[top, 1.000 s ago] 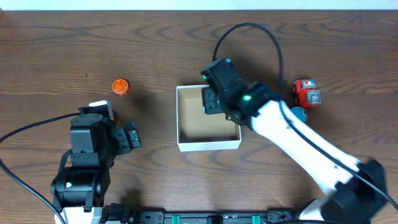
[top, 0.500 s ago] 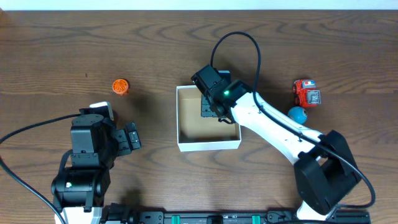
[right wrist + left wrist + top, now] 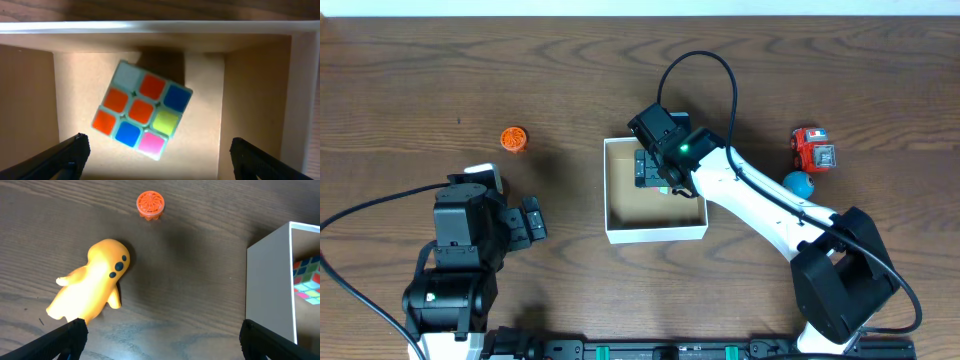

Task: Pack container
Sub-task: 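Carry the Rubik's cube with the right gripper over the white box, then lower the cube into the box and open the right gripper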

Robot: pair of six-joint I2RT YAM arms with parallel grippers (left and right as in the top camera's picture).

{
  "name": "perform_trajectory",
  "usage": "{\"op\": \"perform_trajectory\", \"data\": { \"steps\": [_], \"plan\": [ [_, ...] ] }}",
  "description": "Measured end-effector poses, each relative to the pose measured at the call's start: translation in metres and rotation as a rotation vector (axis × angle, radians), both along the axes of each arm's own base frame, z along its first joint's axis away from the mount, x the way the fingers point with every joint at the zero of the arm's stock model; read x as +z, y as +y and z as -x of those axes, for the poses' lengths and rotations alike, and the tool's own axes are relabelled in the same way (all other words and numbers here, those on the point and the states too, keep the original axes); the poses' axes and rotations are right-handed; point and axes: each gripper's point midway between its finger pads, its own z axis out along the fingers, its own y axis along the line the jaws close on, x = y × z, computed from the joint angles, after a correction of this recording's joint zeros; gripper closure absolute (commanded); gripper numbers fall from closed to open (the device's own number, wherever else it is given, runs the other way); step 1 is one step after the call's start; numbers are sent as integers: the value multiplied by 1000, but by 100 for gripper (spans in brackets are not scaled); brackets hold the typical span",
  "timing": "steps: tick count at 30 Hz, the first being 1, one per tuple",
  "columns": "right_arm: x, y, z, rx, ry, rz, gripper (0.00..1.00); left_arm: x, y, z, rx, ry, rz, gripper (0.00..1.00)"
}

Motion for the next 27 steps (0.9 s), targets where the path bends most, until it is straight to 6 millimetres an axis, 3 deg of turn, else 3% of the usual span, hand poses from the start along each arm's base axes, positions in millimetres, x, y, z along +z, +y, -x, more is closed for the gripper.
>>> {"op": "perform_trajectory", "data": {
  "steps": [2, 6, 10, 13, 17, 22, 27],
  "plan": [
    [0, 0, -1, 2, -5, 0, 17, 0, 0, 0, 0, 0, 0, 2],
    [1, 1, -2, 31, -12, 9, 55, 0, 0, 0, 0, 0, 0, 2],
    [13, 7, -7, 75, -32, 10, 78, 0, 0, 0, 0, 0, 0, 2],
    [30, 24, -13, 137, -74, -21, 99, 0, 0, 0, 0, 0, 0, 2],
    [38, 45, -7, 204, -89, -54, 99, 0, 0, 0, 0, 0, 0, 2],
    [39, 57, -1, 244, -94, -71, 99, 0, 0, 0, 0, 0, 0, 2],
    [26, 63, -5, 249, -88, -72, 99, 0, 0, 0, 0, 0, 0, 2]
  ]
}}
